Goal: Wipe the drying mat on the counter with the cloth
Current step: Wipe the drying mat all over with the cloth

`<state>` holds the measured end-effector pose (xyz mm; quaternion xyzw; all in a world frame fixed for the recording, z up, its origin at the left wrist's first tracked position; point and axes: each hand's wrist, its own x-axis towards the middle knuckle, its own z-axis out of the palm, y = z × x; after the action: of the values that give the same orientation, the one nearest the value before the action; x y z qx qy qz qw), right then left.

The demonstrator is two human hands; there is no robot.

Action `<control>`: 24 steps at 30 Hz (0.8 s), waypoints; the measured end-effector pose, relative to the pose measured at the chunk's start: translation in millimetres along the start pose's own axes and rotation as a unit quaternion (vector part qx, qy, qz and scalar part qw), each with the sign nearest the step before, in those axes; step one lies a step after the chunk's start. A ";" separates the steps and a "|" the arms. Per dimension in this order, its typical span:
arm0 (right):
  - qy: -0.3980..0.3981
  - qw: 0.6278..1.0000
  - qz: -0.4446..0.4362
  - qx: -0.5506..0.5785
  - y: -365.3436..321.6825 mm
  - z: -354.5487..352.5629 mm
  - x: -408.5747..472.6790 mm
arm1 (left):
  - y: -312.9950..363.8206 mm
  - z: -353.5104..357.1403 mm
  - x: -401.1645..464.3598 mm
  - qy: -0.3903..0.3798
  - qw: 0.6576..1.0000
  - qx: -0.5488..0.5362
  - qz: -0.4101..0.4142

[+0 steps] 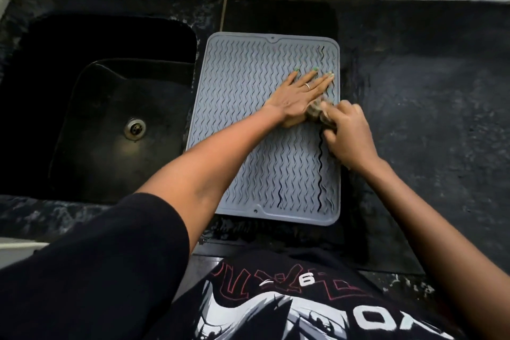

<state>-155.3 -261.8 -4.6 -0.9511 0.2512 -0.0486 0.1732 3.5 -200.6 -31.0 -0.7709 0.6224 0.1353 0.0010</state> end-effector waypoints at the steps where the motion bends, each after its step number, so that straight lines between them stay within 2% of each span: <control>1: -0.003 1.000 -0.013 -0.003 -1.0 1.5 -14.7 | 0.5 -0.1 0.3 0.002 1.000 0.003 -0.004; 11: -0.105 0.992 -0.065 0.009 -29.7 -9.6 -156.2 | 0.0 -5.3 0.9 -0.024 1.000 0.008 -0.004; 14: -0.148 0.986 -0.029 0.074 -27.1 -21.4 -137.2 | -0.6 -8.5 -2.8 -0.033 0.999 0.029 0.012; 15: -0.131 0.986 -0.018 0.105 -26.8 -26.0 -125.2 | -2.2 -8.1 -5.7 -0.029 0.999 0.035 0.019; 18: 0.022 0.989 -0.015 0.144 -25.9 -30.8 -75.1 | -14.6 -6.3 -20.0 -0.015 1.000 0.026 0.010; 20: 0.048 0.995 -0.012 0.092 -25.6 -23.9 -36.9 | -23.7 -4.3 -28.0 -0.008 1.000 0.021 -0.009; 24: -0.033 0.999 -0.007 -0.035 -25.5 1.3 -5.6 | -28.3 3.7 -34.9 0.014 0.999 0.031 -0.030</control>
<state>-148.1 -237.9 3.2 -0.9593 0.2406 -0.0097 0.1475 23.3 -160.1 -31.9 -0.7907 0.6029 0.1045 0.0203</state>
